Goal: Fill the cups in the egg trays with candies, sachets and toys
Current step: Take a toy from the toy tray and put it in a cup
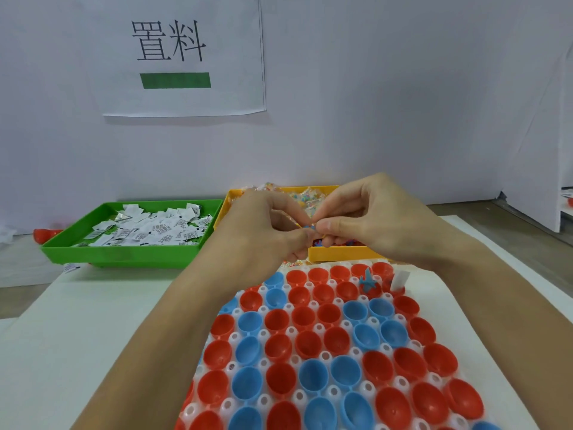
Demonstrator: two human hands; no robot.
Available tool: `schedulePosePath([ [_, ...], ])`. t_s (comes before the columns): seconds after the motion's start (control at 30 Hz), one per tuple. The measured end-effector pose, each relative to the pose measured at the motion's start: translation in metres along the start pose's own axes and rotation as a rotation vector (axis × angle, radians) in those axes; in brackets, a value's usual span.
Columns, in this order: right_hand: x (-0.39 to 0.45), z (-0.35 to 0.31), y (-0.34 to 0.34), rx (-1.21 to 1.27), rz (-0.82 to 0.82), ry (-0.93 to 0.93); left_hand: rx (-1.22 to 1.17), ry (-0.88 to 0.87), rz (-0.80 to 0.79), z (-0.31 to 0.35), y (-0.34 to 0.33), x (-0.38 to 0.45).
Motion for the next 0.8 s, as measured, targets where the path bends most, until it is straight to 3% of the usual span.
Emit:
schedulePosePath([
  [0.1,-0.002,0.003,0.012,-0.062,-0.019,-0.054,-0.008,-0.003,0.007,0.001,-0.003,0.0],
  [0.27,-0.009,0.022,0.031,-0.5,-0.152,-0.244,-0.003,-0.003,0.066,0.001,0.004,-0.001],
  [0.37,-0.011,0.033,0.029,-0.636,-0.206,-0.348,0.025,-0.015,0.07,0.003,0.006,-0.001],
  [0.8,-0.011,0.043,0.003,-0.769,-0.272,-0.4,0.066,-0.028,0.074,0.0,0.012,0.001],
])
Point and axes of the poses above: each hand's wrist, its own x-axis towards the middle knuckle, its own y-axis out of the back of the hand, z = x × y, the point moved 5 cm from there along x, towards the middle knuckle, and after that the axes turned 2 degrees about y, right-handed, at the moved point
